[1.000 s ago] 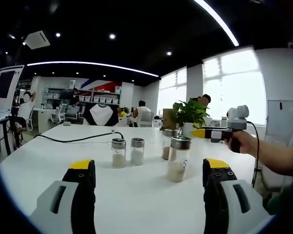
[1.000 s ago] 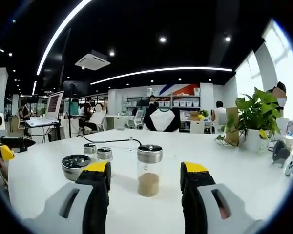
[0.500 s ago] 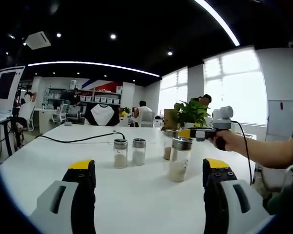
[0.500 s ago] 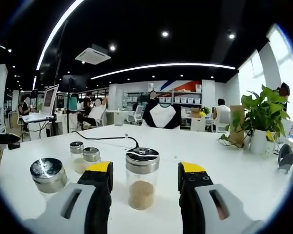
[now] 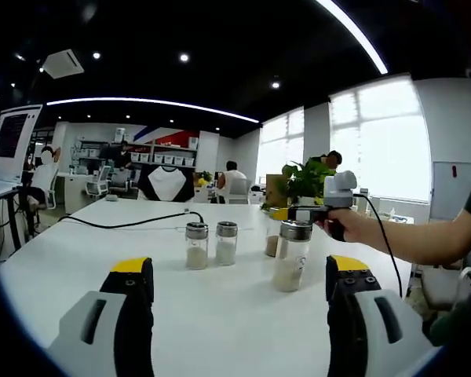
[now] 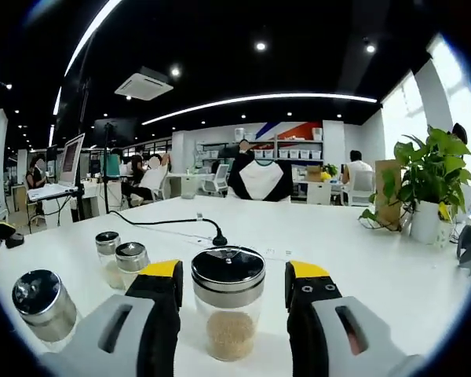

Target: Rotate the seasoning bottle until the label or dispensing opening points toward the visible target arrow and the bottle remains upright within the marked orientation range

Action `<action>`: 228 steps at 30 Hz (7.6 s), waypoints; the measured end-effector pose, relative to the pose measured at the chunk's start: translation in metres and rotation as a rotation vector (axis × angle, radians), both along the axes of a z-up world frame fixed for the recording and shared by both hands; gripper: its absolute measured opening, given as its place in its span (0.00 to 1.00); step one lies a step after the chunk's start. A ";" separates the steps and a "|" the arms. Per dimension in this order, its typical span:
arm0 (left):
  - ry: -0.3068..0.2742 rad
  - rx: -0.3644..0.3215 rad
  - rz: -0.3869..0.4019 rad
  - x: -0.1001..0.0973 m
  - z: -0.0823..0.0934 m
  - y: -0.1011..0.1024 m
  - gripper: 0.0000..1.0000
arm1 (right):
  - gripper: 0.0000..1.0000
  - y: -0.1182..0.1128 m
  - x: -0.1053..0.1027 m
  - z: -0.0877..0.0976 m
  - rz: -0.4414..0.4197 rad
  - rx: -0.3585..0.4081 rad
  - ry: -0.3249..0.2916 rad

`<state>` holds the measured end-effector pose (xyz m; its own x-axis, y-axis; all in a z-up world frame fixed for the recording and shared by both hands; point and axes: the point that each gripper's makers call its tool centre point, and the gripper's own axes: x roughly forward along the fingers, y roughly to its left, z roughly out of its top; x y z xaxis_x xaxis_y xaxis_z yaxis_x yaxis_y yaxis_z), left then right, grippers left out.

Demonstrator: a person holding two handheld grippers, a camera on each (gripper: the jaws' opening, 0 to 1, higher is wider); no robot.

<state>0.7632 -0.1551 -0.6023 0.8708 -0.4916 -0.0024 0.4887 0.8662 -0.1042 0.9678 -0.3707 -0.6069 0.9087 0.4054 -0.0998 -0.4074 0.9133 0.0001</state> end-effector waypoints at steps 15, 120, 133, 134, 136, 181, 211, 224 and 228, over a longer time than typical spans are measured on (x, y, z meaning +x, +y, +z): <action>-0.003 -0.001 0.001 0.001 0.004 0.001 0.96 | 0.41 0.006 0.015 -0.017 0.005 -0.043 0.037; -0.019 0.030 -0.084 -0.007 0.002 -0.027 0.94 | 0.40 -0.026 -0.120 -0.022 -0.106 -0.067 0.084; -0.014 0.030 -0.093 -0.005 0.000 -0.030 0.95 | 0.40 -0.027 -0.112 -0.022 -0.032 -0.068 0.076; -0.015 0.030 -0.091 -0.004 0.000 -0.029 0.95 | 0.40 -0.028 -0.111 -0.022 -0.017 -0.066 0.075; -0.017 0.025 -0.087 -0.003 0.000 -0.027 0.95 | 0.40 -0.027 -0.111 -0.023 0.006 -0.070 0.076; -0.023 0.006 -0.058 -0.002 0.013 -0.010 0.98 | 0.41 0.003 -0.132 -0.018 0.578 -0.037 0.030; 0.014 -0.010 -0.088 -0.004 0.002 -0.015 0.97 | 0.56 -0.003 -0.135 -0.010 0.230 -0.058 -0.015; 0.020 -0.015 -0.098 -0.004 0.000 -0.019 0.97 | 0.53 -0.020 -0.128 -0.004 -0.164 -0.034 0.030; 0.023 -0.020 -0.102 -0.003 -0.001 -0.020 0.97 | 0.54 -0.021 -0.125 -0.010 -0.215 -0.036 0.047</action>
